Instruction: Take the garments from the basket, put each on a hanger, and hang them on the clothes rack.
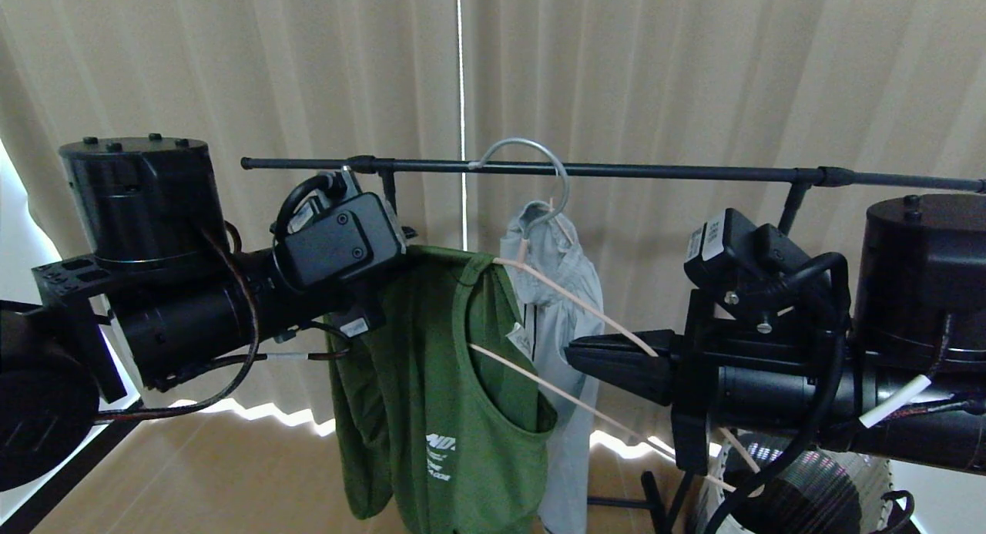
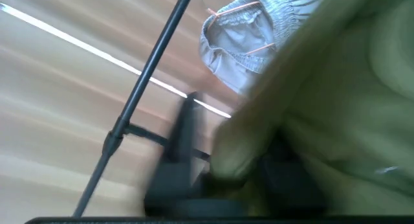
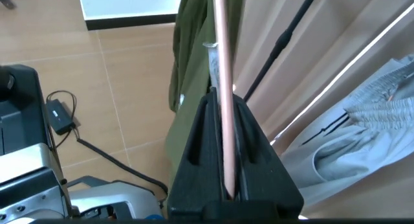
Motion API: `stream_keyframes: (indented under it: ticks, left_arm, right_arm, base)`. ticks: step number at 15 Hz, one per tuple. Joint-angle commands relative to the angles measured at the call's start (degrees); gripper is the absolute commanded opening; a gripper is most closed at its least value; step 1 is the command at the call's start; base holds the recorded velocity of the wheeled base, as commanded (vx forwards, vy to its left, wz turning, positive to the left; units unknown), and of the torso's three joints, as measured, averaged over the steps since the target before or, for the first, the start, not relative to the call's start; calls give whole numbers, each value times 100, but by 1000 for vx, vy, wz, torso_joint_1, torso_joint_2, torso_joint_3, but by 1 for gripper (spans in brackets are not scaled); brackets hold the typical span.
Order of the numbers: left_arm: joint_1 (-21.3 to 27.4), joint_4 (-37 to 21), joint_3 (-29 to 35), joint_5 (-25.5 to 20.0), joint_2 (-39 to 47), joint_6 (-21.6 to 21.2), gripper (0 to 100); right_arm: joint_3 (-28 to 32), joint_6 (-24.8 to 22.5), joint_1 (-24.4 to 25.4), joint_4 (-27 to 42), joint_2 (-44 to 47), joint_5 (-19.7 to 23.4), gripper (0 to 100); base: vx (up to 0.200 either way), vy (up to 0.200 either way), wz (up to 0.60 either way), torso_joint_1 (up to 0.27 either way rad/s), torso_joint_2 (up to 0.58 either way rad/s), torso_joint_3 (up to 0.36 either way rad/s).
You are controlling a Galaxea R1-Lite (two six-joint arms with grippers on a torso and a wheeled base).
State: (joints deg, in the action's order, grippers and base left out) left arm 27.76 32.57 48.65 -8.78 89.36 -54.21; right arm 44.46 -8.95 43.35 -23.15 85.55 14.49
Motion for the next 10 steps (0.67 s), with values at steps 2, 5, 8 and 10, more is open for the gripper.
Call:
stream_keyframes:
  ticks: [2, 5, 8, 10]
  left_arm:
    - [2, 39, -5, 8, -6, 16, 0]
    - [-7, 47, -14, 16, -6, 25, 0]
    - [-7, 126, -102, 34, -41, 51, 0]
    - [-16, 241, -207, 69, -41, 60, 0]
  right_arm:
    - [-7, -2, 16, 12, -4, 1, 0]
    - [-16, -2, 7, -32, -4, 1, 0]
    - [-104, -19, -2, -40, -39, -26, 0]
    - [-201, -19, -11, -49, -91, -43, 100]
  base:
    - [0, 0, 0, 0, 0, 0]
    - [0, 0, 0, 0, 0, 0]
    - [0, 0, 0, 0, 0, 0]
    - [0, 0, 0, 0, 0, 0]
